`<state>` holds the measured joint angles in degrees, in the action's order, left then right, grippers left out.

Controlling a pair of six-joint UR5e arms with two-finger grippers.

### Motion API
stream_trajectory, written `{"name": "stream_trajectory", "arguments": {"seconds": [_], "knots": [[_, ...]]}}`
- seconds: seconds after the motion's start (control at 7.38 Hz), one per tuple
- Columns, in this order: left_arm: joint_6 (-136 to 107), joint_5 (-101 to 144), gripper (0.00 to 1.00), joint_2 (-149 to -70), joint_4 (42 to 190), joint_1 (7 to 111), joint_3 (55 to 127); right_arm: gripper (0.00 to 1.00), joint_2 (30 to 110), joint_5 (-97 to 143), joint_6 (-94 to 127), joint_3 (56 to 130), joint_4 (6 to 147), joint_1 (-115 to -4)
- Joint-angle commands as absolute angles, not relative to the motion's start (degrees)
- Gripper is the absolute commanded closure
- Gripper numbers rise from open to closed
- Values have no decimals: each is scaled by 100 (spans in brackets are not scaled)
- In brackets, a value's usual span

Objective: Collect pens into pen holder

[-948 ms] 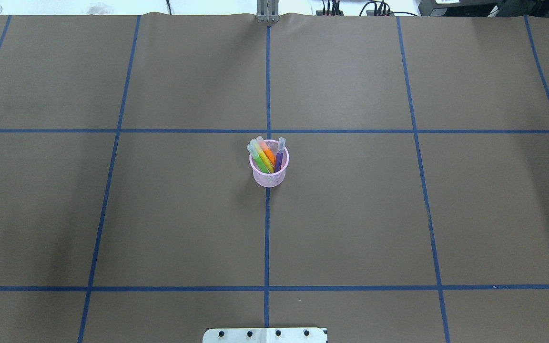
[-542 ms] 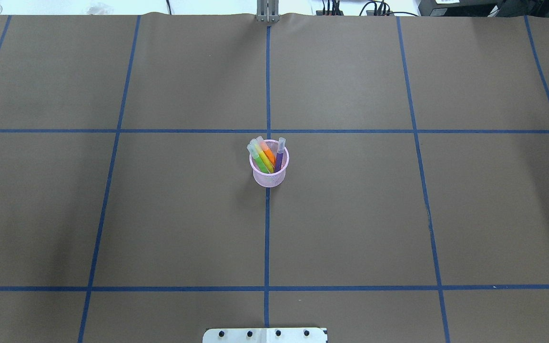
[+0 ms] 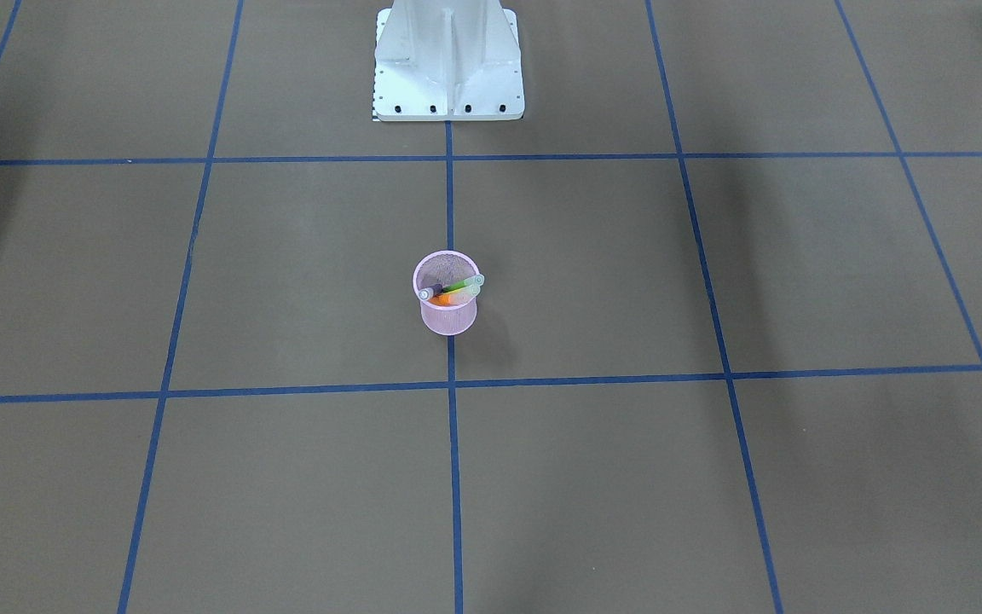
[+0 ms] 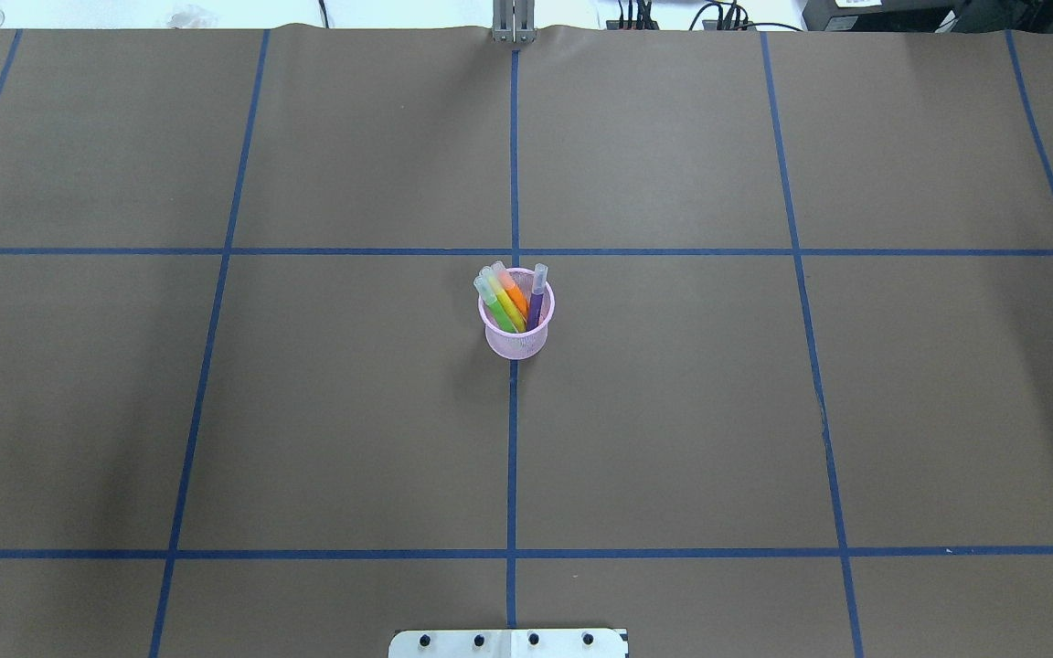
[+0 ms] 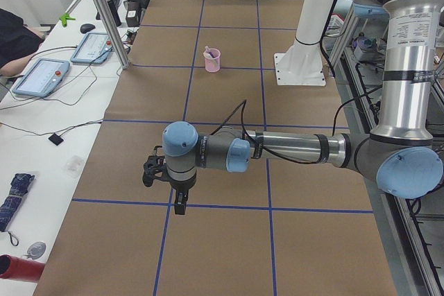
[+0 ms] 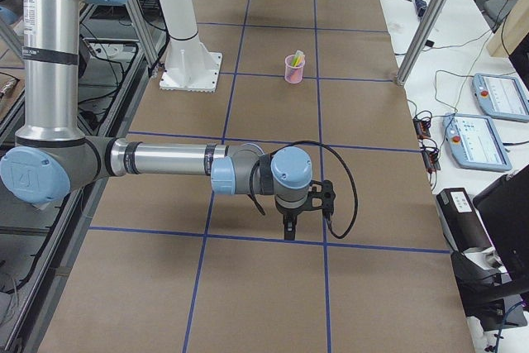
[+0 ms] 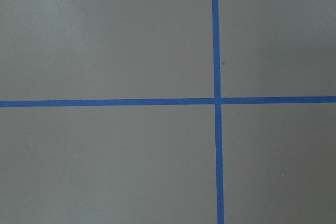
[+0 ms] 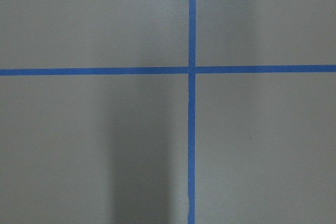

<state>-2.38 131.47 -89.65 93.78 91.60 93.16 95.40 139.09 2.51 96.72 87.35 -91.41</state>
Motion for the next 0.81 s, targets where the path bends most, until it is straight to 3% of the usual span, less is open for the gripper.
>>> {"name": "stream_trajectory", "arguments": {"seconds": [0.0,0.68], "knots": [[-237,13148,0,-8965,9378,9158,9316,0,9545,13904,246,9677,8736,-9141],[-237,13149,0,-8965,9352,9158,9308,0,9580,13957,255,9677,8728,-9141]]}}
